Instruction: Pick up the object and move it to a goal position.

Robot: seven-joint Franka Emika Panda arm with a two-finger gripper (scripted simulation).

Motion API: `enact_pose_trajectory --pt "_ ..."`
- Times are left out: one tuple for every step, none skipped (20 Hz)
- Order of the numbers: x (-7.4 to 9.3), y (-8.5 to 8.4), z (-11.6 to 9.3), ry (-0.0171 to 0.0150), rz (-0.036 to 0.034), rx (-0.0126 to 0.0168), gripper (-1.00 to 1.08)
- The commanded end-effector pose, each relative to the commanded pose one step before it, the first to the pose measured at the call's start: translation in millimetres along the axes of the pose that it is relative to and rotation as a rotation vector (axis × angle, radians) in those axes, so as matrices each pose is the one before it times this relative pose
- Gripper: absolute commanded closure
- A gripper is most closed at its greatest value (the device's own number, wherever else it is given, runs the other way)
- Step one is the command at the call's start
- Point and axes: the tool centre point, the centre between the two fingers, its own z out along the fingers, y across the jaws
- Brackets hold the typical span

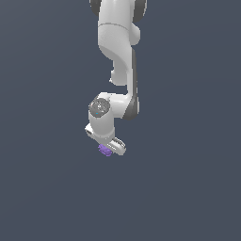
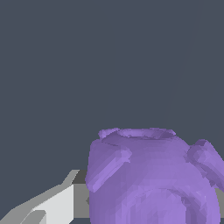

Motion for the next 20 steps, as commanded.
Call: enact_pose_trajectory --pt "0.36 0.16 0.57 0.00036 0.0004 -0.00002 1.08" --pt "0.0 0.0 0.0 0.0 0.0 0.0 1.08" --pt "0.0 0.0 0.0 0.0 0.0 0.0 1.08" --pt "0.0 0.0 0.0 0.0 0.0 0.0 1.08" --pt "0.0 0.0 0.0 0.0 0.0 0.0 1.08" --pt "0.0 0.0 0.0 0.0 0.0 0.0 1.08" --pt "0.0 0.0 0.0 0.0 0.0 0.0 1.08" --pt "0.0 0.0 0.0 0.0 0.0 0.0 1.08" --pt "-0.43 -1.0 -0.56 -0.00003 -0.00129 0.00084 1.08" --pt "0.08 0.01 -0.34 0.0 0.0 0.0 1.08" --pt "0.23 0.02 -1.02 0.0 0.0 0.0 1.08" --pt "0.38 0.04 -1.7 0.0 0.0 0.0 1.08" --pt "0.53 0.06 -2.38 0.0 0.0 0.0 1.08" --pt "0.68 0.07 -3.05 0.0 0.0 0.0 1.08" --pt "0.83 0.09 -3.7 0.0 0.0 0.0 1.08" --pt "0.97 0.1 -4.35 0.0 0.0 0.0 1.08" --pt "1.25 0.37 -4.94 0.00001 0.00046 -0.00016 1.08" --pt "1.26 0.13 -5.6 0.0 0.0 0.0 1.08" --pt "1.4 0.14 -6.2 0.0 0.0 0.0 1.08" --pt "1.54 0.15 -6.79 0.0 0.0 0.0 1.08"
